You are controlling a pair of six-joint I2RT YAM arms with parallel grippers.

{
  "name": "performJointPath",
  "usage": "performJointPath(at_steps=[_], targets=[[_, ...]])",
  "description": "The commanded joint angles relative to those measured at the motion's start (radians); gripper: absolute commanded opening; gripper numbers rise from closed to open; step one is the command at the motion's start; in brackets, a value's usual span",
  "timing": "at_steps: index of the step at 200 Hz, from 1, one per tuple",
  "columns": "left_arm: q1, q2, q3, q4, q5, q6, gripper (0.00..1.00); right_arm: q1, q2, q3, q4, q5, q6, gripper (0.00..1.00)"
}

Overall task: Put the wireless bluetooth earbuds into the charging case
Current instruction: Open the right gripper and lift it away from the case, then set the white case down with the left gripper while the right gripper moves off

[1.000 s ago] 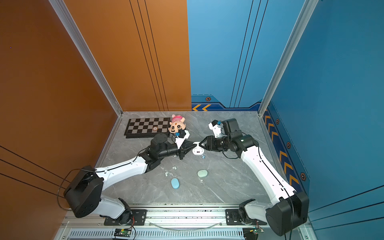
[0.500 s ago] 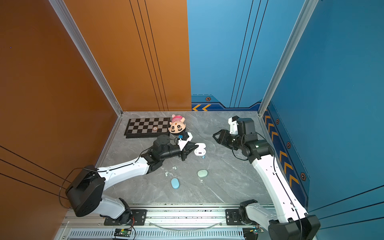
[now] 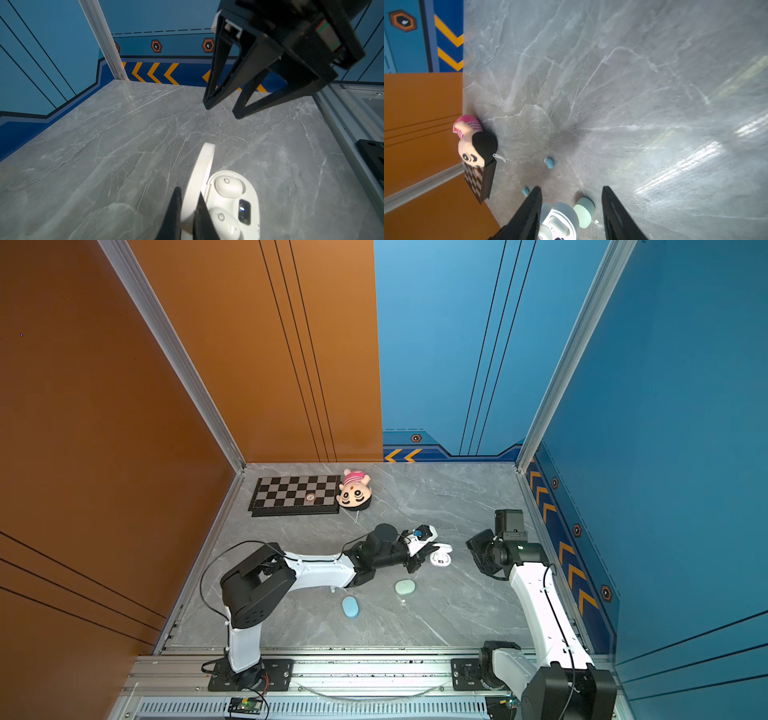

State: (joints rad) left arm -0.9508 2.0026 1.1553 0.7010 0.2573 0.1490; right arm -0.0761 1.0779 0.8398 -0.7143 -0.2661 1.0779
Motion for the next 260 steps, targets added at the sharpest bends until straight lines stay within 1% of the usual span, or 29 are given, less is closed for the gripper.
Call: performJointPath(at_steps=[1,34,63,82,103,152,186,237,260], targets=[[-0.004,0.065,0.057,0.085,-0.042,-0.037,0.00,-0.029,-0.002,-0.048,-0.020,0.064,0.101,0.49],[-0.003,0.166,0.124,0.093,-0.068,-0.048,0.00,-0.055,0.036,-0.069,-0.009,0.080,0.127,0.49],[-0.003,0.228,0.166,0.098,-0.075,-0.057,0.00,-0.062,0.091,-0.039,-0.003,0.070,0.120,0.50],[0.003,0.254,0.184,0.107,-0.061,-0.103,0.01,-0.061,0.119,-0.021,0.002,0.063,0.119,0.50],[0.003,0.260,0.179,0.108,-0.036,-0.099,0.03,-0.062,0.142,-0.017,0.015,0.054,0.122,0.50],[-0.007,0.278,0.179,0.110,-0.062,-0.106,0.05,-0.062,0.165,-0.029,0.042,0.044,0.127,0.51],[-0.026,0.315,0.200,0.110,-0.073,-0.097,0.09,-0.065,0.171,-0.028,0.045,0.044,0.116,0.54],[-0.034,0.359,0.228,0.110,-0.093,-0.088,0.11,-0.065,0.194,-0.019,0.044,0.043,0.107,0.56],[-0.034,0.371,0.236,0.110,-0.090,-0.088,0.18,-0.065,0.207,-0.012,0.044,0.042,0.106,0.56]])
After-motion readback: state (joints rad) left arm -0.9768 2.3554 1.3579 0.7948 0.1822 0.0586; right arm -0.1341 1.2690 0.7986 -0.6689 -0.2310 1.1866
